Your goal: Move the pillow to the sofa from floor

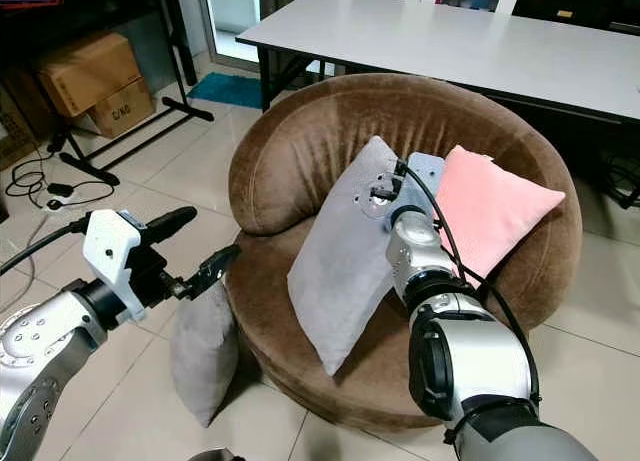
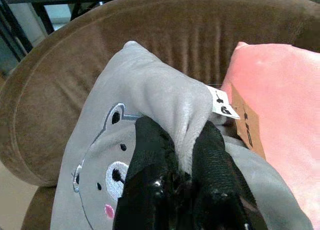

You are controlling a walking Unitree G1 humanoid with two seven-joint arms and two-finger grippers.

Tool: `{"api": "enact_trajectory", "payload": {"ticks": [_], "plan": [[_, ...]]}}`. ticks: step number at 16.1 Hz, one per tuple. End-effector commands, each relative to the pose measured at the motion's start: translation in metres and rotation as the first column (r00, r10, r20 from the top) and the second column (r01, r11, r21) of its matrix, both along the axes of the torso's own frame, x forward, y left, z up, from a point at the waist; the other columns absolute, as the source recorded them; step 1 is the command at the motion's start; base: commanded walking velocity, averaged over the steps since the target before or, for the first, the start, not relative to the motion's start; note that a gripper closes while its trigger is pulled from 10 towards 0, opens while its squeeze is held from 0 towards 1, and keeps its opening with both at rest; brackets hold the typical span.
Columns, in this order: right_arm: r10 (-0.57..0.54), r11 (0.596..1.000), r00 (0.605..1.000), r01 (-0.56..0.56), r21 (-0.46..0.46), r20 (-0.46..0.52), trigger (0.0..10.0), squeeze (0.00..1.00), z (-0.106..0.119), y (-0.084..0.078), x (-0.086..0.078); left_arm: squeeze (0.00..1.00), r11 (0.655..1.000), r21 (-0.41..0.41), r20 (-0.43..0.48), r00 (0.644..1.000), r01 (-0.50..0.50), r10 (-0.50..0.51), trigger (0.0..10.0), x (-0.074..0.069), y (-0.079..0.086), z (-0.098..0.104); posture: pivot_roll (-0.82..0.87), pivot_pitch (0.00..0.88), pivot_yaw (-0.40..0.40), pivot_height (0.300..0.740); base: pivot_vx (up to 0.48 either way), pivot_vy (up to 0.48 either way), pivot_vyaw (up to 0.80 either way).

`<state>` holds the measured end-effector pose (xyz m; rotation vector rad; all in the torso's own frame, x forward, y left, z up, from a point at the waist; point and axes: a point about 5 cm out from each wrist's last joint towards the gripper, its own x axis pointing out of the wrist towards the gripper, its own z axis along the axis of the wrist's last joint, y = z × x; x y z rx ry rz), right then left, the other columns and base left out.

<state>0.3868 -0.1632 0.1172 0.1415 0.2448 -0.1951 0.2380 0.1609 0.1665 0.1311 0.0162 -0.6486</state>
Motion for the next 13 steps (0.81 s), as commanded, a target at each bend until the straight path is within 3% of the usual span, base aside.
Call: {"api": "enact_trajectory", "payload": {"ticks": [1,7,12,13], "plan": [[-0.024,1.000,0.998,0.025,-0.008,0.060,10.0,1.00,0.017,-0.005,0.007,0.39,1.000,0.013,-0.011,1.000,0.008,-0.007,10.0,0.001,0.000,-0.001,-0.01,0.000,0.012,0.740,0.000,0.000,0.00],[-0.070,0.998,0.995,0.070,0.007,0.064,10.0,1.00,0.013,-0.015,0.003,0.39,0.992,0.090,-0.014,0.996,-0.091,0.092,10.0,0.010,0.012,-0.011,-0.02,0.000,0.013,0.740,0.000,0.000,0.00],[-0.001,1.000,0.987,0.003,-0.017,0.159,10.0,1.00,0.013,-0.018,-0.001,0.38,0.964,0.126,0.058,0.972,-0.234,0.228,10.0,0.015,0.014,-0.014,-0.02,0.000,0.019,0.740,0.000,0.000,0.00],[0.057,0.997,0.980,-0.046,-0.062,0.190,10.0,1.00,0.010,-0.016,-0.007,0.37,0.951,0.125,0.077,0.959,-0.282,0.274,10.0,0.016,0.014,-0.015,-0.03,0.000,0.019,0.740,0.000,0.000,0.00]]}}
